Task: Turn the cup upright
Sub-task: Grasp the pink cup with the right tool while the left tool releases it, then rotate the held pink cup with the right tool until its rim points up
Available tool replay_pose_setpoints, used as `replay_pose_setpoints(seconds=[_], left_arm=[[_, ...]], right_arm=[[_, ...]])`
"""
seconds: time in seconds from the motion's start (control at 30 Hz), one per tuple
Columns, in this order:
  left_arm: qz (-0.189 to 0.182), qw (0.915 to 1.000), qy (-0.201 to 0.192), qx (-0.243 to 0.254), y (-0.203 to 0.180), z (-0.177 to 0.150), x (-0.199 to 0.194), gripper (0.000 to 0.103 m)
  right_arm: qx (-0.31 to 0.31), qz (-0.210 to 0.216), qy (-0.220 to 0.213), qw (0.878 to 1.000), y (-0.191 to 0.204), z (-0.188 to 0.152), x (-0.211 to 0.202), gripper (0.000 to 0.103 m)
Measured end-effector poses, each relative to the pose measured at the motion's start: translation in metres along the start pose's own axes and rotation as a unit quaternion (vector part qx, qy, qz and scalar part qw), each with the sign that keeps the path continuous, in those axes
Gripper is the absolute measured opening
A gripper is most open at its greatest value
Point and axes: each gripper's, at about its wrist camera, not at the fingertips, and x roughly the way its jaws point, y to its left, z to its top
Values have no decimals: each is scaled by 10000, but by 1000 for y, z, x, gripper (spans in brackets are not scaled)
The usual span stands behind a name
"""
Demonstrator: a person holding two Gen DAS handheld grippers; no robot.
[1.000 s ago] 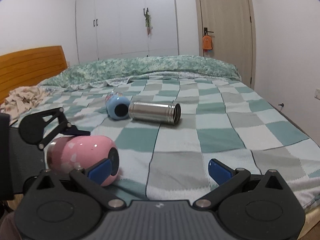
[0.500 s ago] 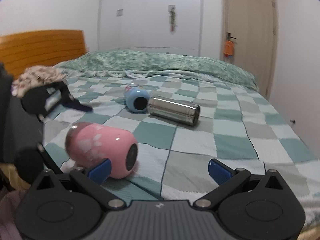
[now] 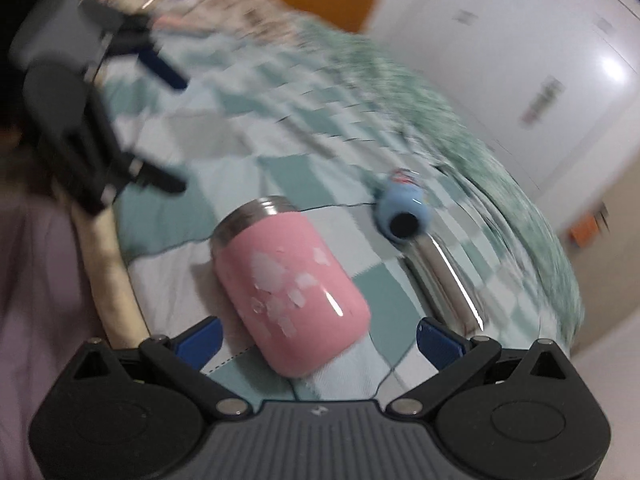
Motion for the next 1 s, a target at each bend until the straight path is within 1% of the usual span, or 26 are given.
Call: replay_pose_setpoints(seconds=[0.1,0.17,0.23,0.27,0.33,0.4,0.43,0.5,0.67,0.73,0.77,0.87,0.93,1.0], left_arm=[[184,9996,-80,-220,4,-1,-2,103],[220,9992,-75,-339,8,-3,-1,103],[236,9988,-56,-425,10,-4,2,103],[258,9987,-55,-431,8,-4,5,103],[274,9987,-53,-416,9,-6,6,103],[271,9988,-63,-405,10,-8,8,103],[268,9988,-66,-399,10,-8,9,103],[259,9988,-81,-405,13,-9,8,103],[231,9987,-111,-438,15,-10,6,103],[207,9987,-129,-455,16,-10,5,103],[198,9986,-147,-469,16,-10,4,103],[120,9982,-221,-537,20,-11,1,103],[54,9979,-276,-587,22,-11,0,103],[-16,9975,-312,-640,25,-11,1,103]], right_arm=[[-660,240,261,9972,4,18,14,103],[-924,460,416,9938,5,30,24,103],[-1037,639,546,9911,4,40,33,102],[-1053,718,613,9900,2,43,38,102],[-1047,891,755,9876,-2,49,46,95],[-926,1190,970,9838,-9,53,56,83],[-858,1324,1061,9818,-11,54,60,84],[-871,1355,1116,9806,-12,54,64,84],[-663,1422,1279,9793,-21,56,66,84],[-441,1435,1398,9787,-24,60,68,84],[-225,1431,1497,9781,-27,62,70,83],[664,1360,1847,9711,-39,64,73,83],[1339,1323,2088,9597,-49,63,75,83],[2115,1281,2332,9405,-58,59,76,83]])
